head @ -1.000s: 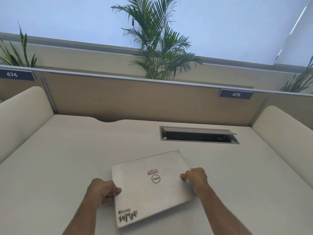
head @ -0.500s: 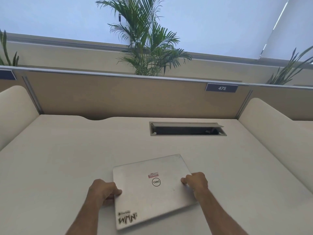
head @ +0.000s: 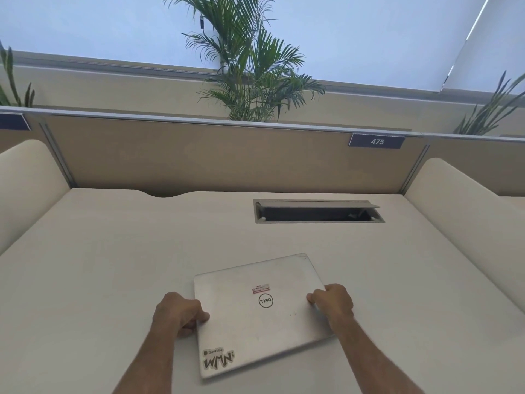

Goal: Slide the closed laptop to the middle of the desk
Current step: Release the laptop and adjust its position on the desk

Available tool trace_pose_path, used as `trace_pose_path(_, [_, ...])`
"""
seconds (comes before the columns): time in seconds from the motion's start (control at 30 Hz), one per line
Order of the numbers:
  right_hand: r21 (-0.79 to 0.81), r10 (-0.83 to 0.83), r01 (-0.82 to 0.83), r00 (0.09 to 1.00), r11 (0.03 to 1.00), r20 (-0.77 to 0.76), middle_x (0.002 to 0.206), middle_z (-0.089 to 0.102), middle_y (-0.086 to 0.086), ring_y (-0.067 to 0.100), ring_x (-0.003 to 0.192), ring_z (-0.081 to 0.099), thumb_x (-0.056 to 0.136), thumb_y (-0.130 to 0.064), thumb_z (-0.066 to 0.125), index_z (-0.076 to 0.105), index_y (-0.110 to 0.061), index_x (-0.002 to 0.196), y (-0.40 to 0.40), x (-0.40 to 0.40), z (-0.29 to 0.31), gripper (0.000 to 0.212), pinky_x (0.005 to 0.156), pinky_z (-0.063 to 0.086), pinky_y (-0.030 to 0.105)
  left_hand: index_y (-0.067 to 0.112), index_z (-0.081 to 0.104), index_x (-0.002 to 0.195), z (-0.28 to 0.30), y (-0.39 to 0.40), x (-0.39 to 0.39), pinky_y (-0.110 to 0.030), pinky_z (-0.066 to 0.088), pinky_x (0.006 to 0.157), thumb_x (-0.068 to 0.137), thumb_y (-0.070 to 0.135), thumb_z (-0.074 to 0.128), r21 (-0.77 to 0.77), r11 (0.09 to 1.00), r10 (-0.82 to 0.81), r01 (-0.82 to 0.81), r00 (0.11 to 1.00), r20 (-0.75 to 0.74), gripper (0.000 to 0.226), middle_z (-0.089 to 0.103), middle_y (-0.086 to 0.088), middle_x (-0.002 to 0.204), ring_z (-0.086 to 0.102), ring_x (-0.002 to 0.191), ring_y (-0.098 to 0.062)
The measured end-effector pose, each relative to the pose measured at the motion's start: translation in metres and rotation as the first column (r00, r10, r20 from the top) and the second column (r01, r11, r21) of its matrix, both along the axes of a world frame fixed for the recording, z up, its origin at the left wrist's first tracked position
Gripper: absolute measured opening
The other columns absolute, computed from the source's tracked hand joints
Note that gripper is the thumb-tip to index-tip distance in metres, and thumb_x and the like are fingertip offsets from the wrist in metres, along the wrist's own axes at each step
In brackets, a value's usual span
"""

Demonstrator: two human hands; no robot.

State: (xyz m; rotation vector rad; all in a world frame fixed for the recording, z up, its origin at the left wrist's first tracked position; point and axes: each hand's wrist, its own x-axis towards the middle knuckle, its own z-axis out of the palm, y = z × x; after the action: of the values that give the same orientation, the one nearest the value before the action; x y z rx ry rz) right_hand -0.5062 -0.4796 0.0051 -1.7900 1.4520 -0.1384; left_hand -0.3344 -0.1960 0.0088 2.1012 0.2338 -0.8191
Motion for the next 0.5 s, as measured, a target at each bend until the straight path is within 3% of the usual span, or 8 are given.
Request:
trace_pose_path(0.07, [-0.041,0.030,-0.030,1.000,0.999,-0.004,0.072,0.065,0.004,0.032,0.082,0.064,0.065,-0.023,0.073,0.057,-0.013,0.060,-0.001,-0.002,-0.001,0.020,0.067,0.044,0.031,-0.003,0.064,0.062,0.001,0.000,0.001,-0.031,0.053,0.050,0.055,0.006,0.088,0.040,0.998,-0.050,0.048,0.998,0.046,0.027,0.064,-0.014,0.049,0.058,0.044,-0.027])
trace_pose_path(0.13, [-0.090,0.076,-0.074,0.997,0.993,0.015,0.073,0.061,0.003,0.033,0.084,0.063,0.070,-0.025,0.070,0.056,-0.020,0.066,-0.005,-0.005,-0.003,0.016,0.071,0.046,0.035,0.003,0.063,0.065,0.000,0.000,0.000,-0.031,0.051,0.058,0.063,0.030,0.086,0.148,0.981,-0.149,0.125,0.974,0.168,0.035,0.070,-0.014,0.062,0.067,0.057,-0.029])
trace_pose_path(0.17, [-0.130,0.106,-0.104,0.994,0.986,0.009,0.081,0.064,0.003,0.033,0.092,0.064,0.074,-0.027,0.069,0.061,-0.022,0.077,-0.008,-0.009,-0.004,0.010,0.078,0.048,0.037,0.007,0.063,0.071,-0.001,0.000,-0.001,-0.032,0.052,0.066,0.068,0.043,0.079,0.247,0.956,-0.221,0.159,0.944,0.246,0.040,0.072,-0.012,0.075,0.070,0.072,-0.031])
trace_pose_path(0.23, [-0.250,0.182,-0.191,0.981,0.949,-0.060,0.110,0.068,0.006,0.032,0.111,0.059,0.084,-0.033,0.066,0.067,-0.020,0.110,-0.016,-0.019,-0.009,0.030,0.094,0.047,0.040,0.015,0.065,0.081,-0.007,0.006,-0.006,-0.034,0.053,0.080,0.082,0.055,0.061,0.425,0.890,-0.354,0.167,0.840,0.412,0.040,0.070,-0.003,0.090,0.067,0.091,-0.027])
trace_pose_path(0.3, [-0.390,0.250,-0.305,0.950,0.869,-0.185,0.124,0.063,0.008,0.031,0.119,0.054,0.092,-0.036,0.059,0.063,-0.017,0.123,-0.027,-0.033,-0.016,0.037,0.099,0.044,0.040,0.021,0.065,0.084,-0.016,0.014,-0.011,-0.038,0.051,0.083,0.092,0.051,0.050,0.532,0.832,-0.470,0.158,0.710,0.524,0.034,0.070,0.001,0.095,0.063,0.095,-0.024])
trace_pose_path(0.4, [-0.517,0.325,-0.459,0.886,0.723,-0.332,0.124,0.063,0.007,0.031,0.115,0.056,0.096,-0.032,0.054,0.066,-0.016,0.118,-0.041,-0.058,-0.026,0.029,0.094,0.045,0.039,0.017,0.070,0.099,-0.031,0.030,-0.016,-0.041,0.049,0.077,0.093,0.038,0.052,0.608,0.779,-0.580,0.152,0.542,0.607,0.028,0.069,-0.003,0.103,0.063,0.097,-0.028])
trace_pose_path(0.5, [-0.584,0.357,-0.491,0.871,0.647,-0.336,0.130,0.063,0.016,0.038,0.122,0.058,0.094,-0.026,0.061,0.067,-0.008,0.122,-0.051,-0.076,-0.039,0.033,0.100,0.045,0.045,0.008,0.075,0.105,-0.041,0.045,-0.026,-0.051,0.053,0.077,0.090,0.046,0.038,0.591,0.784,-0.602,0.188,0.460,0.652,0.055,0.073,-0.013,0.108,0.069,0.098,-0.037])
